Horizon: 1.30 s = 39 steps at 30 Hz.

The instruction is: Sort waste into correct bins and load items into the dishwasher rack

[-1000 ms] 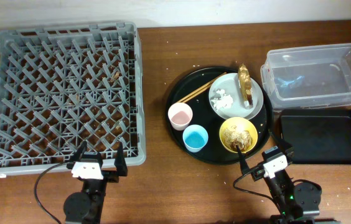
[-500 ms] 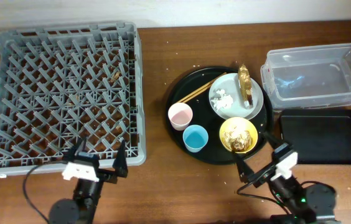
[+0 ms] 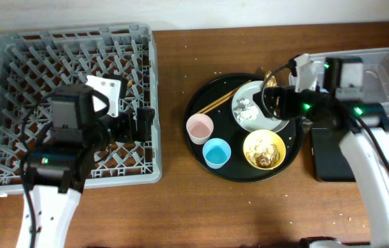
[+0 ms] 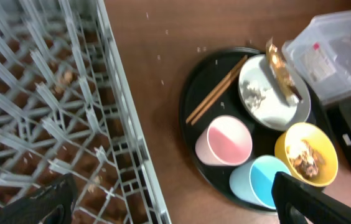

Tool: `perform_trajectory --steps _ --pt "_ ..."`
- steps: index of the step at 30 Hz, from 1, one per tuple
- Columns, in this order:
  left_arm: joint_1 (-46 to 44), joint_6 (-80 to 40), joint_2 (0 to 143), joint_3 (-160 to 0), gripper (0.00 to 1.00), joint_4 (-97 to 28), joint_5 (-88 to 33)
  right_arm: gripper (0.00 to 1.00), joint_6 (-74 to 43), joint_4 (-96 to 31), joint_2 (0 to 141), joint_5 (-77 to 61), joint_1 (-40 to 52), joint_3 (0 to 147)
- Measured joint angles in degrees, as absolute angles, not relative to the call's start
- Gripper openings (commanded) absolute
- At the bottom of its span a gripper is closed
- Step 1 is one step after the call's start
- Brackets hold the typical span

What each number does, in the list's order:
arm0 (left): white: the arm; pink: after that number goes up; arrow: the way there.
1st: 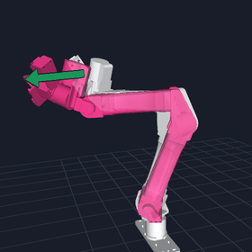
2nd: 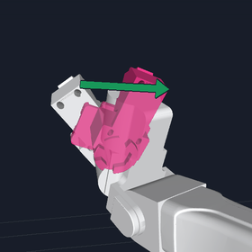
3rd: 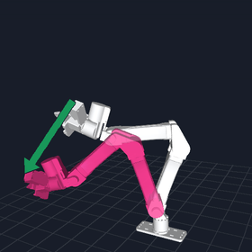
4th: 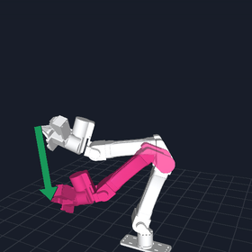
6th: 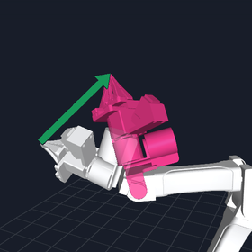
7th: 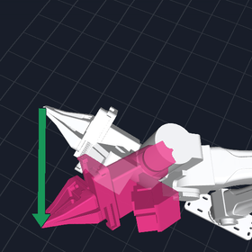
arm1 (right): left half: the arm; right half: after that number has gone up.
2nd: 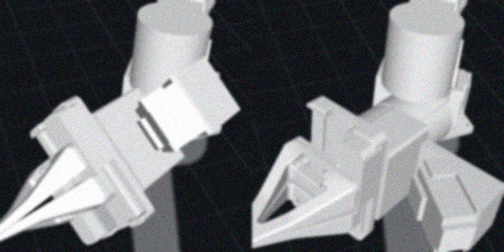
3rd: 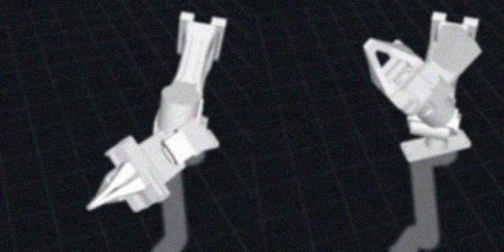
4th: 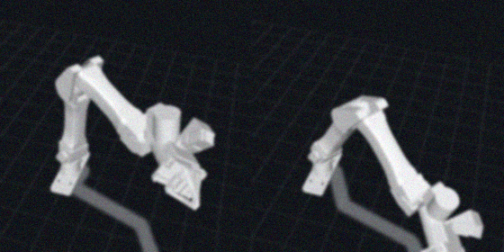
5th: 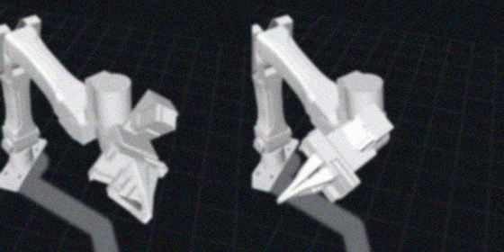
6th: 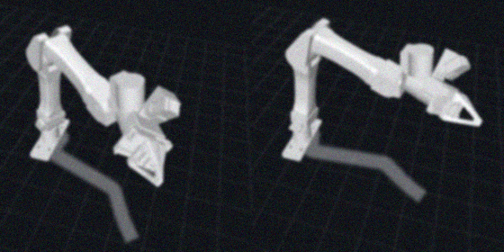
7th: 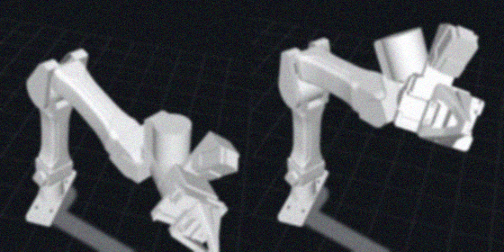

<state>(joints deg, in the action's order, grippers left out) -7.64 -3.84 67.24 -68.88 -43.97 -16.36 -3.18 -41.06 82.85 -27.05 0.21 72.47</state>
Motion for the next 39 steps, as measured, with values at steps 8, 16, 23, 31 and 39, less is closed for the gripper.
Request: perform_trajectory --steps 8,16,23,31,39 --pt "-7.64 -3.86 69.76 -68.90 0.99 -46.28 -18.72 0.24 -6.28 -30.37 109.97 -6.22 0.21 72.88" --pt "-7.64 -3.84 69.76 -68.90 0.99 -46.24 -18.81 0.04 -9.98 -33.78 104.40 -10.24 -0.32 75.77" --pt "-7.64 -3.86 69.76 -68.90 0.99 -46.28 -18.92 0.58 -30.35 -29.93 96.47 -5.19 -13.02 79.33" --pt "-7.64 -3.84 69.76 -68.90 0.99 -46.19 -18.92 0.70 -22.26 -35.46 98.96 -22.92 -12.67 78.98" --pt "-7.64 -3.84 69.76 -68.93 0.99 -46.26 -18.96 0.72 -14.68 -44.88 106.30 -6.11 12.75 79.70"
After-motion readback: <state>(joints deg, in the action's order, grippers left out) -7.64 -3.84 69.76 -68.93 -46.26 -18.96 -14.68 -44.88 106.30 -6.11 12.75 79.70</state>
